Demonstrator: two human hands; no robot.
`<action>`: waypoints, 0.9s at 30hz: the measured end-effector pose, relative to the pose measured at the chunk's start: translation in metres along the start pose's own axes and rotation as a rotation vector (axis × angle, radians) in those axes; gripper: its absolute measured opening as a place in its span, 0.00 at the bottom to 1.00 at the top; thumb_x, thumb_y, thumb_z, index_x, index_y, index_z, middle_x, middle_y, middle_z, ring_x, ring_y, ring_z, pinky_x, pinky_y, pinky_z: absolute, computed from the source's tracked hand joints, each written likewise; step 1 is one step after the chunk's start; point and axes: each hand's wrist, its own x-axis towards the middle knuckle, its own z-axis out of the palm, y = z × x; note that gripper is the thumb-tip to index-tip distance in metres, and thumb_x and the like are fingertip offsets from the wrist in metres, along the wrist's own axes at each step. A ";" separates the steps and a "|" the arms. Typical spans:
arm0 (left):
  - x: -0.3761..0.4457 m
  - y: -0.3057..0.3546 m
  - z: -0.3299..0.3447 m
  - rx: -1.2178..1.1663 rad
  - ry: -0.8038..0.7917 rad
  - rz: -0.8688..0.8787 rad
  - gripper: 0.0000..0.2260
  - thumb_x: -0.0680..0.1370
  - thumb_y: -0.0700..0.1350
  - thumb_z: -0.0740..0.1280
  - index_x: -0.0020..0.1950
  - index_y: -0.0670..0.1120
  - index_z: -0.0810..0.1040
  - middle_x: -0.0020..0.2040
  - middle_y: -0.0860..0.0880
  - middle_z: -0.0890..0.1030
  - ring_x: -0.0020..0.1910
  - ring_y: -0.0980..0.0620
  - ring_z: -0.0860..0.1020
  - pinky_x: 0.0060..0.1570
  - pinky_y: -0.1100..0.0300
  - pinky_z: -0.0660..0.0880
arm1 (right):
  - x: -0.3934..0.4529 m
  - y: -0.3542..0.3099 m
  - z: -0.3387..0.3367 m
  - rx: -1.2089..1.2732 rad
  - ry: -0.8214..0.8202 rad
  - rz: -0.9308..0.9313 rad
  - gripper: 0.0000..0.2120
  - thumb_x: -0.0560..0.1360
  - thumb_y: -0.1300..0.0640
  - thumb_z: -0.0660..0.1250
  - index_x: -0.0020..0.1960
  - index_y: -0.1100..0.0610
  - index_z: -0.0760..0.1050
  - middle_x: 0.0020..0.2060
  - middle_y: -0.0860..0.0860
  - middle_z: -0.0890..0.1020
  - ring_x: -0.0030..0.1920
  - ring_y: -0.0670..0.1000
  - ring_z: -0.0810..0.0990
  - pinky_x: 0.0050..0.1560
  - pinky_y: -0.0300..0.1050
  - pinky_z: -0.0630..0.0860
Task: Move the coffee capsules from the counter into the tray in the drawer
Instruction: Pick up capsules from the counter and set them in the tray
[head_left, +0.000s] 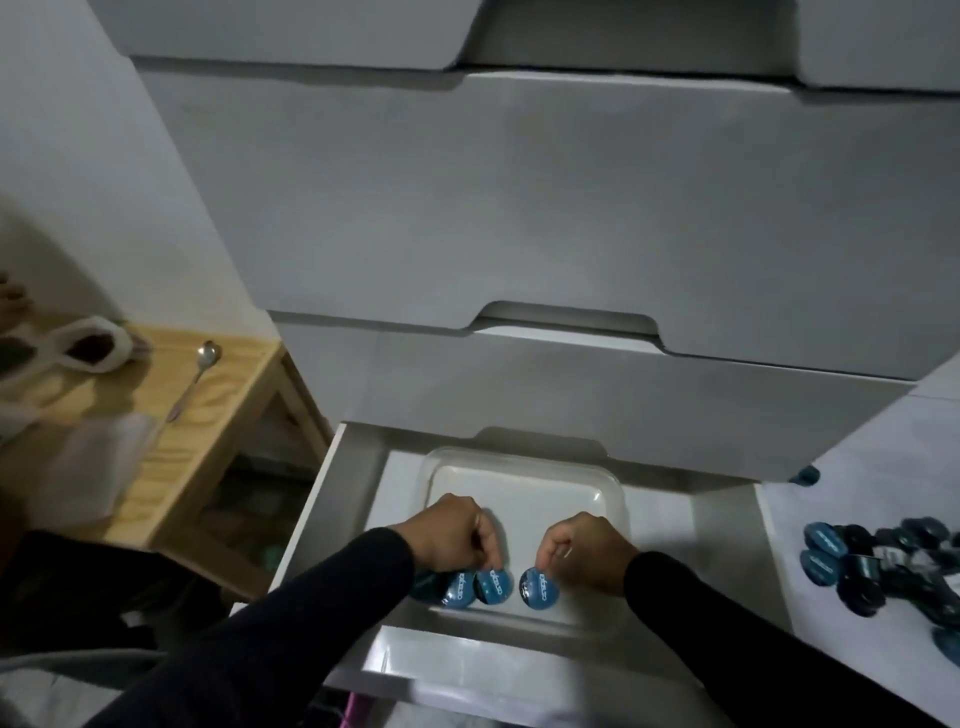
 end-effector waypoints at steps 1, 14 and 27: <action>0.001 0.000 0.001 0.004 -0.025 0.009 0.08 0.71 0.34 0.68 0.44 0.44 0.84 0.36 0.61 0.80 0.37 0.65 0.78 0.48 0.72 0.74 | 0.000 0.000 0.002 -0.010 0.003 -0.002 0.20 0.66 0.67 0.66 0.27 0.44 0.73 0.28 0.40 0.76 0.30 0.38 0.74 0.36 0.29 0.71; -0.005 0.008 0.007 0.177 -0.030 0.047 0.05 0.73 0.38 0.67 0.47 0.42 0.81 0.50 0.45 0.83 0.46 0.51 0.79 0.50 0.64 0.73 | -0.002 -0.007 0.012 -0.043 -0.029 0.078 0.12 0.66 0.61 0.69 0.34 0.47 0.70 0.32 0.43 0.75 0.33 0.41 0.73 0.36 0.32 0.69; -0.019 0.024 0.011 0.464 0.187 -0.177 0.17 0.79 0.43 0.58 0.66 0.40 0.66 0.64 0.41 0.73 0.62 0.45 0.73 0.60 0.55 0.72 | -0.020 -0.033 0.019 -0.365 0.053 0.131 0.22 0.78 0.48 0.55 0.66 0.61 0.66 0.64 0.58 0.70 0.63 0.56 0.70 0.63 0.48 0.68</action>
